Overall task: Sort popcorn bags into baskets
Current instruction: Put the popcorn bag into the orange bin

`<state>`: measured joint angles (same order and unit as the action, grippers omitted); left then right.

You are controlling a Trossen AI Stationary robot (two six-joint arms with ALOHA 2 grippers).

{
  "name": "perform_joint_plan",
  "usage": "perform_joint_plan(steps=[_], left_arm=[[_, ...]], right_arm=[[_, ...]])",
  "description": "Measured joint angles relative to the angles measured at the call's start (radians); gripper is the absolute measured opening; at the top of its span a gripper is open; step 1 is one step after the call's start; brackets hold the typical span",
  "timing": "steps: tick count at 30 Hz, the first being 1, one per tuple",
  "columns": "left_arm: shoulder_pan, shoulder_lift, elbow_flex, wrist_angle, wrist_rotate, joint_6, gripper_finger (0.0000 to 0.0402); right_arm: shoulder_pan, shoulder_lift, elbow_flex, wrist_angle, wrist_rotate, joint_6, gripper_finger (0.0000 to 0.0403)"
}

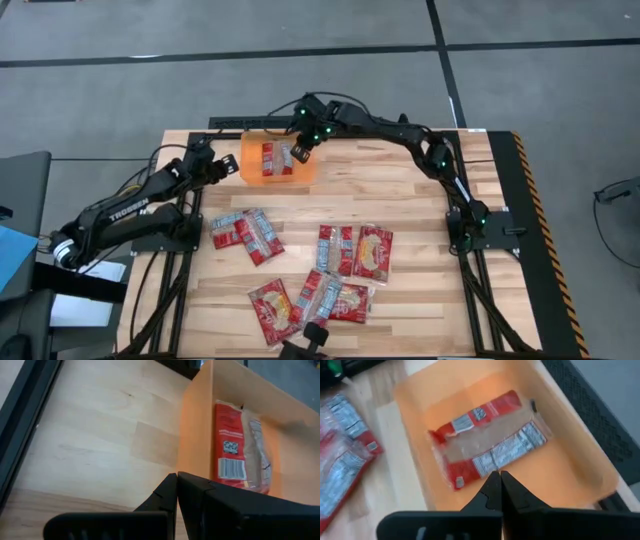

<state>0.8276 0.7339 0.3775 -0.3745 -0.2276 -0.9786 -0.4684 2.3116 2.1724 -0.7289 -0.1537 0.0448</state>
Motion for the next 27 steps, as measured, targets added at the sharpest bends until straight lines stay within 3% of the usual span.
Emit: perform_joint_plan(steps=[9, 14, 20, 23, 27], left_arm=[[0.000, 0.051, 0.000, -0.001, -0.006, 0.007, 0.0000], [0.000, 0.042, 0.004, 0.033, 0.033, 0.022, 0.0000], [-0.007, -0.015, 0.186, -0.078, -0.013, 0.142, 0.0000], [-0.023, 0.011, 0.270, 0.008, -0.037, 0.202, 0.0000], [-0.031, 0.138, 0.327, 0.178, 0.099, 0.245, 0.0000]], right_arm=[[0.016, -0.001, -0.131, 0.142, 0.025, 0.037, 0.0005], [0.027, 0.000, -0.128, 0.144, 0.044, 0.037, 0.0007], [0.023, -0.062, -0.007, 0.027, 0.022, 0.011, 0.0008], [0.014, -0.088, 0.020, -0.008, 0.036, -0.017, 0.0011], [-0.010, -0.098, 0.018, -0.088, 0.050, -0.021, 0.0005]])
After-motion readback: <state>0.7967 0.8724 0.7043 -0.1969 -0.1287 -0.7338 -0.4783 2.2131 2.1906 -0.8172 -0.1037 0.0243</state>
